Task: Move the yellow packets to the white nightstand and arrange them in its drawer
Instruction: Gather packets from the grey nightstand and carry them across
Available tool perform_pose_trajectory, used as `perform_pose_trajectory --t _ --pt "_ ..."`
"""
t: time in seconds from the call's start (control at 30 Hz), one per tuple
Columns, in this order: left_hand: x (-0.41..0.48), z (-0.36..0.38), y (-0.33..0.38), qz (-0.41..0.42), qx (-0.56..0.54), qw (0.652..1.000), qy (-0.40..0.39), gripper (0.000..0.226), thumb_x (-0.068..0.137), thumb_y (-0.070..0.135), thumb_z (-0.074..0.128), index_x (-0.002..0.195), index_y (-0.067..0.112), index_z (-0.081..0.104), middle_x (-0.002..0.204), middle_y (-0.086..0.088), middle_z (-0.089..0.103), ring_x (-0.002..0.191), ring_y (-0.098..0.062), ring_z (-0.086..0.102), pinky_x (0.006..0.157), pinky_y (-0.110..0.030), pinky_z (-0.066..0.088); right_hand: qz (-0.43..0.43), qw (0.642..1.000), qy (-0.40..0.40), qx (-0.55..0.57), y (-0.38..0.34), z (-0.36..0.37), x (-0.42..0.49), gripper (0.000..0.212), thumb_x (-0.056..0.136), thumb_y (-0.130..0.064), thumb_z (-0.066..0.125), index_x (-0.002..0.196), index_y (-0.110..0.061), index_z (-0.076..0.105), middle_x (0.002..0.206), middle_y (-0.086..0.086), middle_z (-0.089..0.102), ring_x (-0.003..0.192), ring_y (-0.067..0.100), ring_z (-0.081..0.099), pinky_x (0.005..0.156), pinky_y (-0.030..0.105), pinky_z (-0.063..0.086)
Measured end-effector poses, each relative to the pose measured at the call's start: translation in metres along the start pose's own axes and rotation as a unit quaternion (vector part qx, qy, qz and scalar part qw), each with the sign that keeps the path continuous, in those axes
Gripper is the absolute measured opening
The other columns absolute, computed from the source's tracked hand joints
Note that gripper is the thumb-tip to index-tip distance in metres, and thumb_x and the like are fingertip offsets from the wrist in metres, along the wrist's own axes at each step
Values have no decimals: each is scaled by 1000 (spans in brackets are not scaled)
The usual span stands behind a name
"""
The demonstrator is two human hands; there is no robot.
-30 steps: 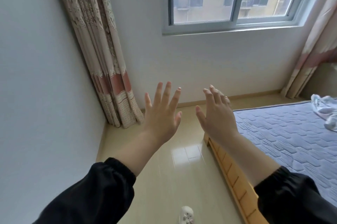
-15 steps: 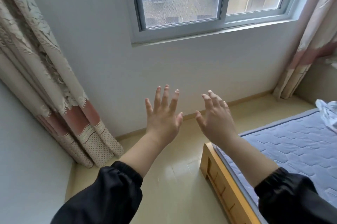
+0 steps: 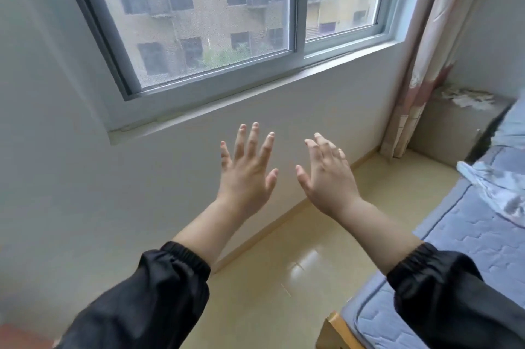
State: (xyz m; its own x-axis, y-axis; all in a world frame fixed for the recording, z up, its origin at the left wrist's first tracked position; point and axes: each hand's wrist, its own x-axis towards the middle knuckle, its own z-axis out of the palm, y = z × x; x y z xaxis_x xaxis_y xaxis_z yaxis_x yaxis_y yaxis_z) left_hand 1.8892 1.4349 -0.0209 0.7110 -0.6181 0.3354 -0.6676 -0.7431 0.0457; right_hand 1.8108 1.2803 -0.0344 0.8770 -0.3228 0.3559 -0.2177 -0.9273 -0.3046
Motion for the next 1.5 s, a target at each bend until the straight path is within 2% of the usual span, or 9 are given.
perform_pose_trajectory --t 0.17,0.33,0.5,0.6,0.93,1.23,1.5 --pt "121 40 -7 55 -17 998 -12 71 97 46 37 153 27 -1 161 -2 -13 146 -23 -19 114 -55 -7 60 997 24 -41 47 20 91 74 86 -50 23 142 -5 37 151 19 31 139 34 29 112 50 22" --pt "228 97 22 113 -22 993 -22 71 97 47 36 153 28 -3 160 -2 -14 146 -24 -19 114 -56 -6 116 990 46 -69 124 40 167 67 87 -44 35 142 -5 38 150 19 32 139 34 29 112 51 23" --pt "356 151 69 174 -16 984 -20 73 97 46 37 152 30 -8 161 -1 -14 146 -25 -19 114 -55 -7 142 983 57 -105 223 48 257 63 96 -39 43 148 -9 26 156 16 19 143 31 19 114 50 14" --pt "437 176 103 192 -40 980 -13 74 97 45 38 152 30 -9 161 2 -11 146 -25 -18 114 -55 -6 171 976 56 -122 282 46 315 66 96 -40 42 151 -11 18 159 13 12 145 28 14 116 48 10" --pt "658 272 209 248 -82 965 -18 75 96 46 39 153 28 -7 161 -1 -10 147 -26 -16 115 -56 -1 238 957 52 -157 463 47 464 66 97 -40 39 152 -14 14 160 9 6 146 26 10 116 47 9" --pt "873 356 351 330 -114 936 -28 76 95 44 43 153 26 -3 161 -3 -8 147 -27 -13 115 -57 1 335 919 83 -191 658 31 592 64 96 -40 40 151 -14 18 160 9 9 146 26 12 116 48 11" --pt "986 414 519 429 -112 895 -53 78 93 45 45 154 24 0 161 -5 -6 147 -28 -10 114 -57 6 431 874 93 -205 825 -3 623 64 96 -40 41 150 -14 20 159 9 12 145 26 15 116 47 15"
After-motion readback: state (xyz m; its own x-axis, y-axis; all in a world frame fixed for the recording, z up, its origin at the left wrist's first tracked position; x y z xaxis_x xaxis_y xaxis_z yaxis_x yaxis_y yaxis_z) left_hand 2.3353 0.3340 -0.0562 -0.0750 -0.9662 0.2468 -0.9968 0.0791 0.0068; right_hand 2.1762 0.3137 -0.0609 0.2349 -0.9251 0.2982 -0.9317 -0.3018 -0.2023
